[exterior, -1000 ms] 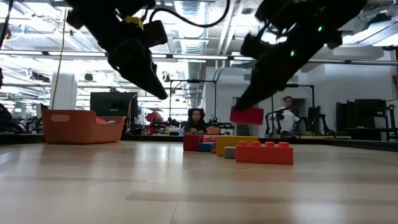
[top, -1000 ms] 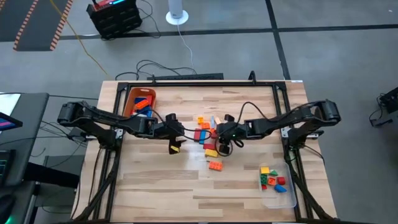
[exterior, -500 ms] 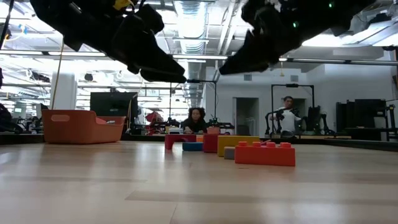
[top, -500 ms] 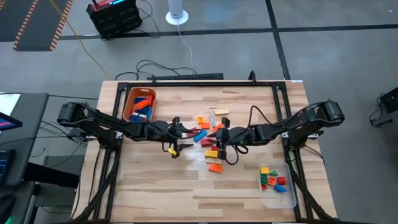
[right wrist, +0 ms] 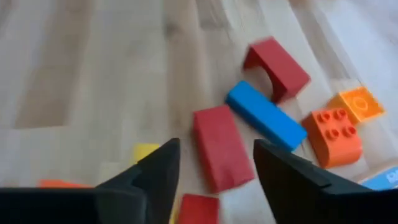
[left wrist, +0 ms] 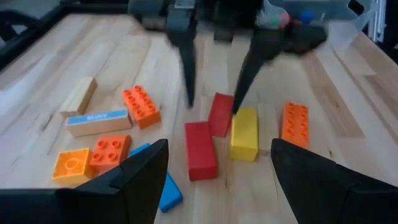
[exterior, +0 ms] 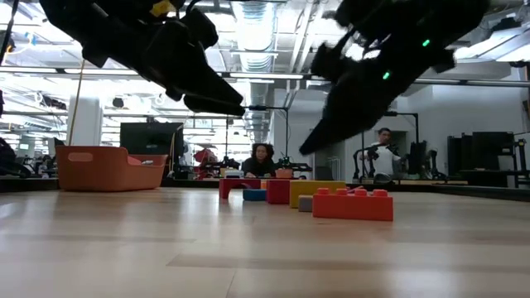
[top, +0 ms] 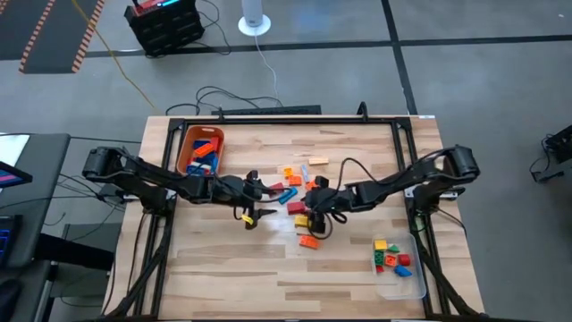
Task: Sort blocks by size
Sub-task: Put the large red wooden block into the orange bin
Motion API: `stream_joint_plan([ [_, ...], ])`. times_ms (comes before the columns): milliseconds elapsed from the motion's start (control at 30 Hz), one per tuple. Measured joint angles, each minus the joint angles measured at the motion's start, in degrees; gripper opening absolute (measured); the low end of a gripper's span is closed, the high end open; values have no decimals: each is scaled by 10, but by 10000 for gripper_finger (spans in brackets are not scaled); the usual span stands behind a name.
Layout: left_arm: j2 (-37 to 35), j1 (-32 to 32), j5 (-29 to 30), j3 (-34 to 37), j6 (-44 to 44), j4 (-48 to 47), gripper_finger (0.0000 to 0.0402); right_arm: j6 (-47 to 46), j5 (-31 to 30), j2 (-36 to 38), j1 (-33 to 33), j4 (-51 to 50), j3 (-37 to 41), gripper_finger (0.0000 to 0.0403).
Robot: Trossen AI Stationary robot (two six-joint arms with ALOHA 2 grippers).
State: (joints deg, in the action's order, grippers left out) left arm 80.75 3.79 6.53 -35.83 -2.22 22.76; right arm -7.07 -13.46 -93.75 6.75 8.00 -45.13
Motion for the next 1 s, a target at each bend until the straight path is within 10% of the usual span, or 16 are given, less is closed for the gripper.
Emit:
stream_joint_plan([
  [667,0,4,1,0,-15,-23,277,34,39,-122,-28,52,-19,273],
  [1000,0,9,1,0,26,-39,277,39,31,-103,-30,48,-17,155],
])
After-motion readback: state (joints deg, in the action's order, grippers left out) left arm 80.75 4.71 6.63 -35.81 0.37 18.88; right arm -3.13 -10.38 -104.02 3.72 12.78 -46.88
